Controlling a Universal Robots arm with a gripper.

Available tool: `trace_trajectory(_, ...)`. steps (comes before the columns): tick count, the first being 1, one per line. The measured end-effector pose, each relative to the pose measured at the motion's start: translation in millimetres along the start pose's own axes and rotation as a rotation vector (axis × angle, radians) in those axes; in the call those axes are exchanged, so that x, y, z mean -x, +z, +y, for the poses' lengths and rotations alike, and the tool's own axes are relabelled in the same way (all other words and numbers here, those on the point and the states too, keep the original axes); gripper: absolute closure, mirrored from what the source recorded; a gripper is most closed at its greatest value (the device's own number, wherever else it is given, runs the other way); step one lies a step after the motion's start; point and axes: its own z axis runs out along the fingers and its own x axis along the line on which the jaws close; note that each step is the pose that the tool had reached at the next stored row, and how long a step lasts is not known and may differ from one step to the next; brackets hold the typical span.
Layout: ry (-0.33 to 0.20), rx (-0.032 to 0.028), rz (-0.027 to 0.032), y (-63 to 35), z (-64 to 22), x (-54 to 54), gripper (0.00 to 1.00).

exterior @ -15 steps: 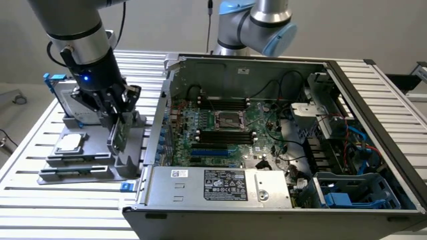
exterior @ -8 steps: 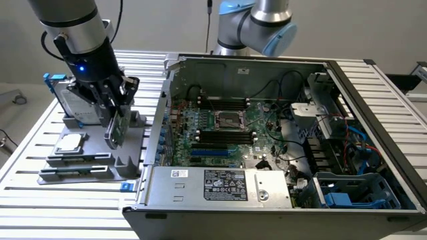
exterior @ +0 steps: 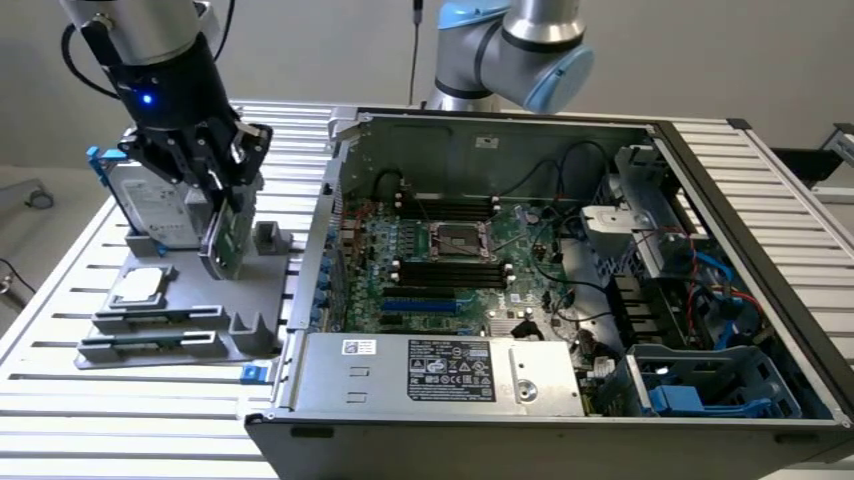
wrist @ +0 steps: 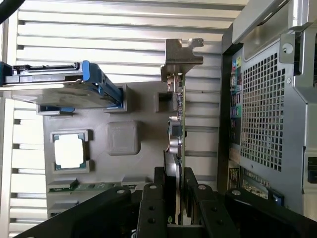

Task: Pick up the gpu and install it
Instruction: 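Pick up the gpu and move the gpu toward the slot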

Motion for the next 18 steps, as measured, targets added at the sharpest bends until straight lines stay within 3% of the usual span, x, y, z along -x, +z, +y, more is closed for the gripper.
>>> trace_trajectory(6,0.009,-0.0001,-0.001,-25.0,2.6,3.9,0.74)
trace_trajectory(13,0.011,-0.0002,-0.0004,-56.5,5.5,21.5,0.74)
trace_trajectory(18,0.011,0.0001,-0.0002,-78.7,7.3,41.9,0.74)
